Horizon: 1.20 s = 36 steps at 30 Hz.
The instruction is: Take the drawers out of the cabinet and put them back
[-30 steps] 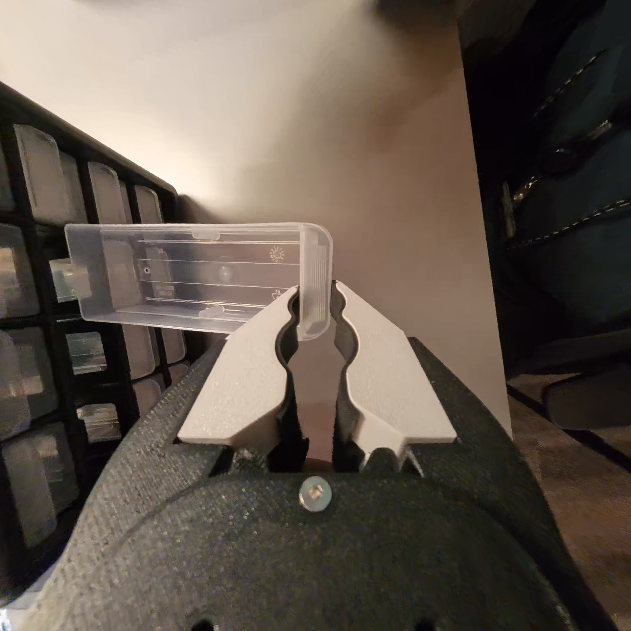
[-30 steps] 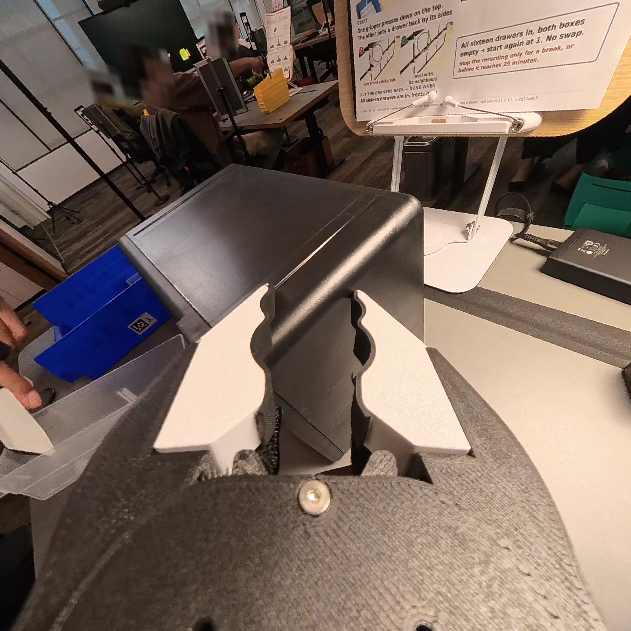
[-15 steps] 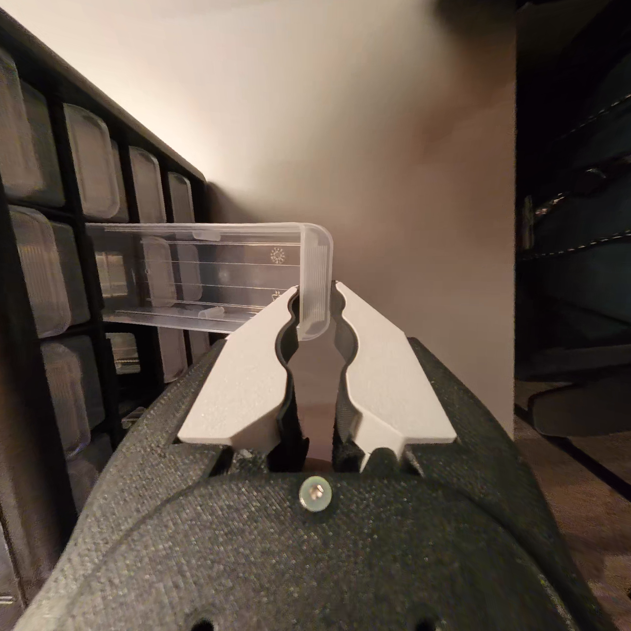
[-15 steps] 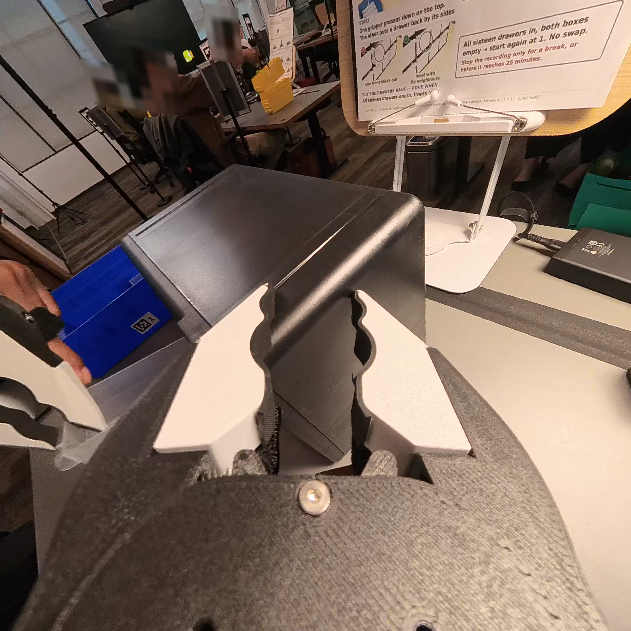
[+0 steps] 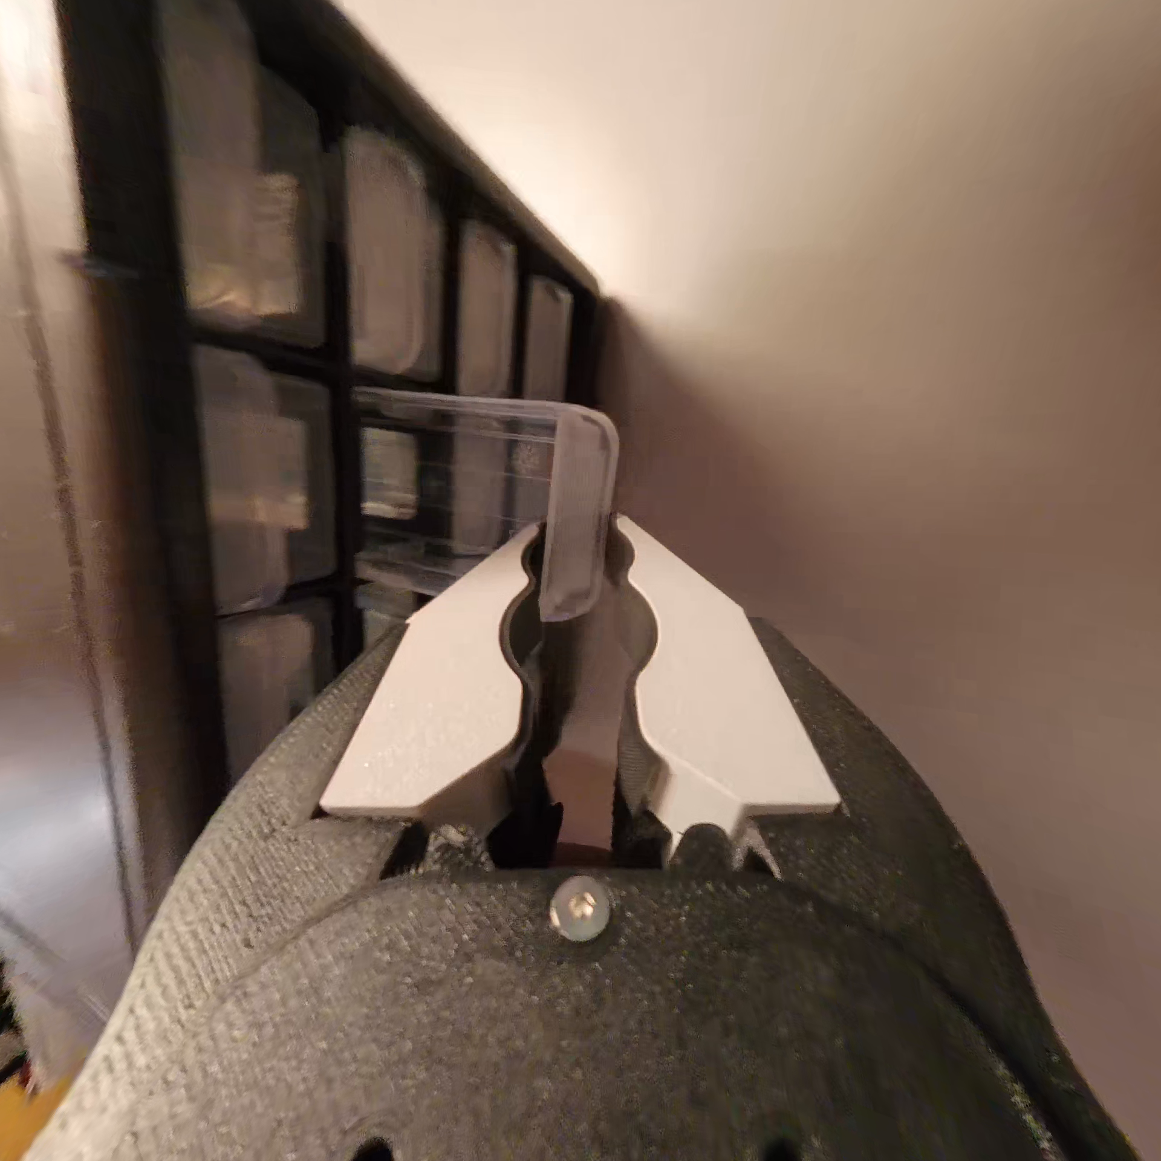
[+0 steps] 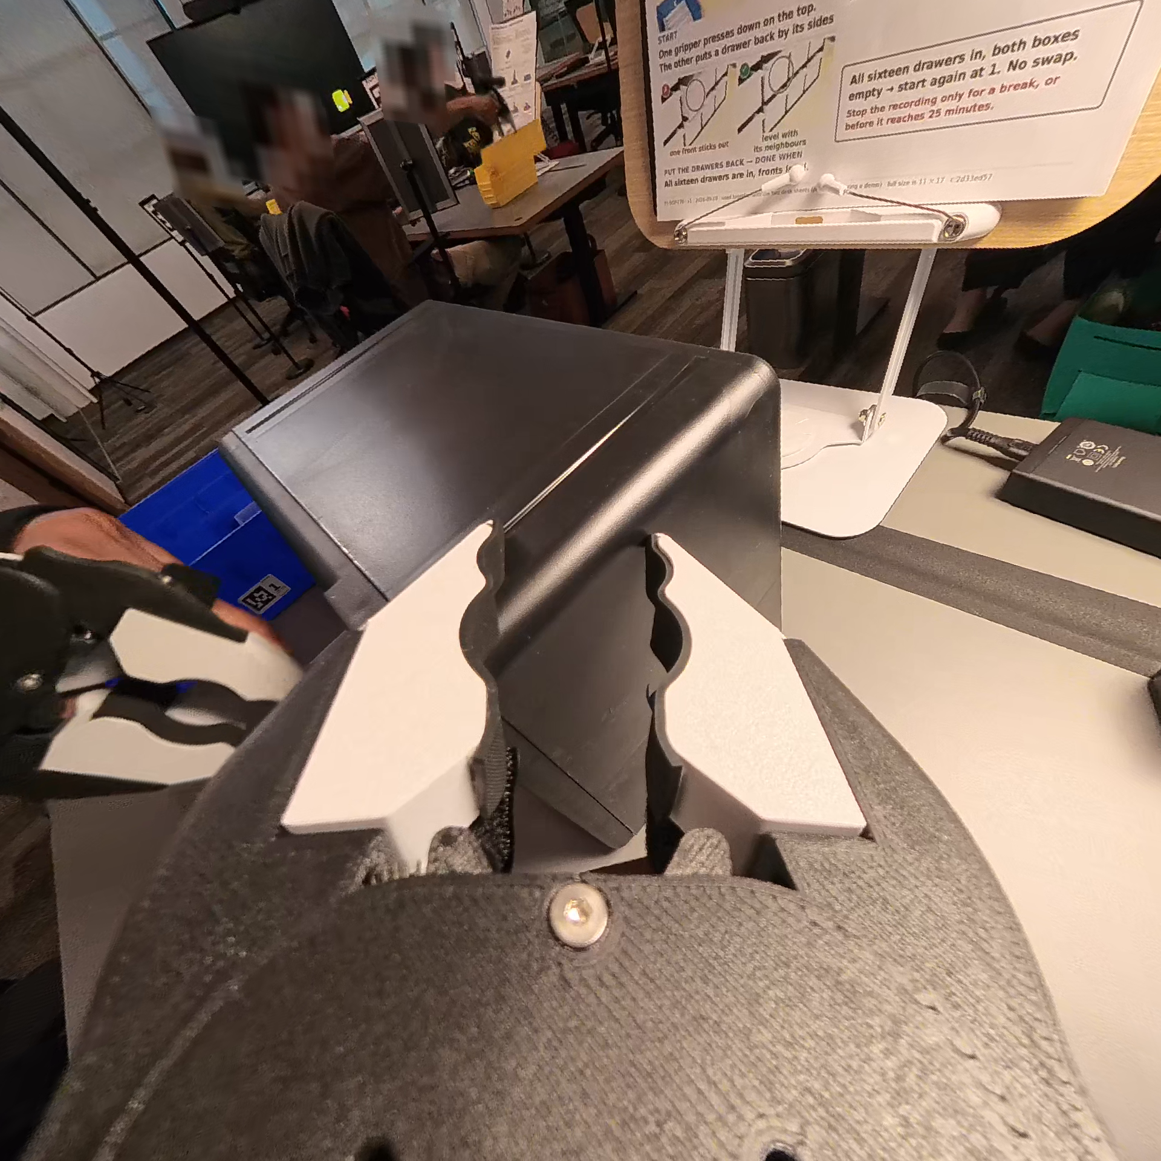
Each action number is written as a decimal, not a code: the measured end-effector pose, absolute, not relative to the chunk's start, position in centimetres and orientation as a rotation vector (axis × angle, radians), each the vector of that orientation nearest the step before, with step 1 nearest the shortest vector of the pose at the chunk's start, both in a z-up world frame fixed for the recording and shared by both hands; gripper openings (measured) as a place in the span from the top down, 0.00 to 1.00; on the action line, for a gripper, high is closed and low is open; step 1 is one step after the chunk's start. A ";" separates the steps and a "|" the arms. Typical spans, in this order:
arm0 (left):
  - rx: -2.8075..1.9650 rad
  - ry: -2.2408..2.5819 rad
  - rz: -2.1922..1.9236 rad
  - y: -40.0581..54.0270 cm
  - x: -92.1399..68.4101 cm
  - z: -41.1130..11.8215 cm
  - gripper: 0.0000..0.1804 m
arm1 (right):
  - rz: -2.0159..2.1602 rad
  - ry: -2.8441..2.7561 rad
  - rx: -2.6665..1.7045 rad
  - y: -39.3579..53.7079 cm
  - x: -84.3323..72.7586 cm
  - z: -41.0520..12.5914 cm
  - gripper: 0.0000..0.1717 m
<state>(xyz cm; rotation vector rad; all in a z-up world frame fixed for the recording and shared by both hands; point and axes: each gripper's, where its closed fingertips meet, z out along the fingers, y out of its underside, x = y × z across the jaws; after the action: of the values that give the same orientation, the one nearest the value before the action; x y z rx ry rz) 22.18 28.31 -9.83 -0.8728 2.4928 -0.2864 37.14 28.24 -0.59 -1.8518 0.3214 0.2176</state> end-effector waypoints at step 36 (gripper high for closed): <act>-0.724 2.127 -0.497 28.9 21.9 -7.7 0.95 | 0.212 0.326 -1.860 28.2 37.2 -0.7 0.73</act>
<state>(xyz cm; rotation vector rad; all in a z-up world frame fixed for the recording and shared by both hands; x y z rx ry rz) 21.88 28.86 -7.67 -0.7235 2.1271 -0.4969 37.17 28.22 -0.67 -1.8598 0.3263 0.2120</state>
